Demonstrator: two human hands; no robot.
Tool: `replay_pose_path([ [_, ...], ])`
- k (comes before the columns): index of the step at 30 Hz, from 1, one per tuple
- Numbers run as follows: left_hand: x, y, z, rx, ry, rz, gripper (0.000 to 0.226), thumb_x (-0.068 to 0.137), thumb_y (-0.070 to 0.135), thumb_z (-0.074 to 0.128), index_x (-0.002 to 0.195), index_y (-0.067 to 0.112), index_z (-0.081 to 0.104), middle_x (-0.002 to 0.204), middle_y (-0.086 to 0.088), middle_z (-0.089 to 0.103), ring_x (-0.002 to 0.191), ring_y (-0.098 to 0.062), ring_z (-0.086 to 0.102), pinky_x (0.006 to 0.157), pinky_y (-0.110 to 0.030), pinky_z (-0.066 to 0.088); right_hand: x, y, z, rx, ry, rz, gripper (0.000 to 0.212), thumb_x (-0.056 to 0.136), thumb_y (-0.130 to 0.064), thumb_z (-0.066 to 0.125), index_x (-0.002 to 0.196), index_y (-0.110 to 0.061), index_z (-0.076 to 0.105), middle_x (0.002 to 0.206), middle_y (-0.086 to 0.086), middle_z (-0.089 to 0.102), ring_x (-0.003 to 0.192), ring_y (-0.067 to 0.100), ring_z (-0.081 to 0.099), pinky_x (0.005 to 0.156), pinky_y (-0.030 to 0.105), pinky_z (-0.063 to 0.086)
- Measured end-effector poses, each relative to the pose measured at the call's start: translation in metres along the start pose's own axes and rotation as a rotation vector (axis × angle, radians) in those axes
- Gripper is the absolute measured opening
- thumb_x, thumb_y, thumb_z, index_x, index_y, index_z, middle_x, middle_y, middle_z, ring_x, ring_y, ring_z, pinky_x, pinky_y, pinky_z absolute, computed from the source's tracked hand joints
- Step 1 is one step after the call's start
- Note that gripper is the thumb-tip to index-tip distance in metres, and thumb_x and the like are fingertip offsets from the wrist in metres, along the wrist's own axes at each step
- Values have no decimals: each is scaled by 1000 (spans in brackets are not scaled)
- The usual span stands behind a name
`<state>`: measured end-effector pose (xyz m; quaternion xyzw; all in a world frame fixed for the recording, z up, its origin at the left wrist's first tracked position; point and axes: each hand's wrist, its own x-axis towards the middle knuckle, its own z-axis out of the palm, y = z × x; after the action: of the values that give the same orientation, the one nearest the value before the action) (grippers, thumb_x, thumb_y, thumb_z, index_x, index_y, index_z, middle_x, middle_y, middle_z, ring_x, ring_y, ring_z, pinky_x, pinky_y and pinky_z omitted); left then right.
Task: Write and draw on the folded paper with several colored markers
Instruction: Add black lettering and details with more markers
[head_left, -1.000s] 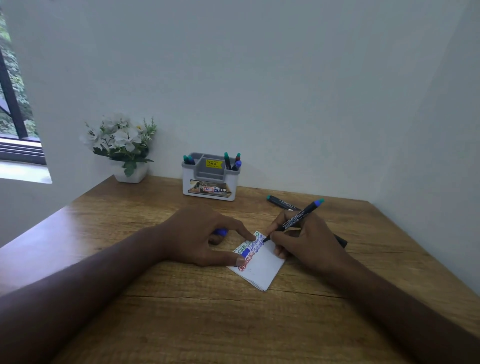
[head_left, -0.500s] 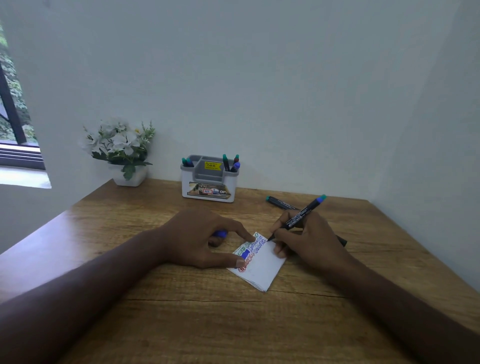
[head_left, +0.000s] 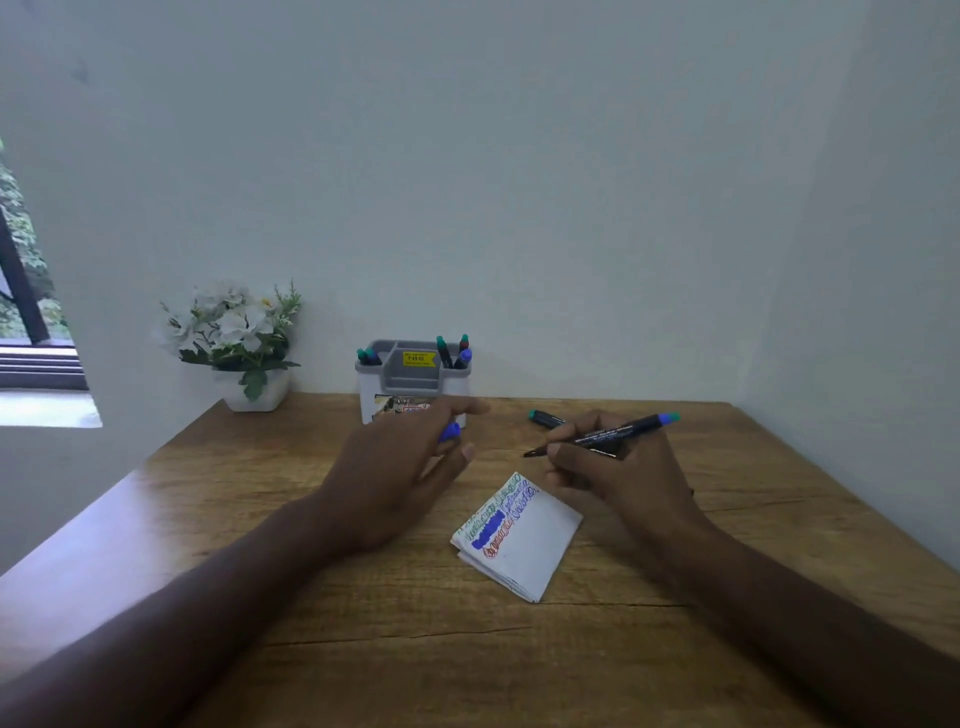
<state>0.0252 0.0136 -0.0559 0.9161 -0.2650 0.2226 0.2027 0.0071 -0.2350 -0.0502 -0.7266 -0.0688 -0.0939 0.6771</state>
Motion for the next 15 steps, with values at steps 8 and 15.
replay_pose_path([
  [8, 4, -9, 15, -133, -113, 32, 27, 110, 25, 42, 134, 25, 54, 126, 7, 57, 114, -2, 52, 96, -24, 48, -3, -7, 1, 322, -130, 40, 30, 103, 3, 49, 98, 0, 78, 106, 15, 81, 94, 35, 79, 79, 34, 67],
  [15, 2, -11, 15, -203, -30, 119, 22, 107, 18, 53, 116, 37, 58, 109, 19, 62, 102, 4, 57, 83, -7, 42, 0, 2, 1, 98, -43, -104, 10, 97, 0, 65, 100, -4, 74, 87, 13, 81, 82, 29, 81, 78, 36, 67],
])
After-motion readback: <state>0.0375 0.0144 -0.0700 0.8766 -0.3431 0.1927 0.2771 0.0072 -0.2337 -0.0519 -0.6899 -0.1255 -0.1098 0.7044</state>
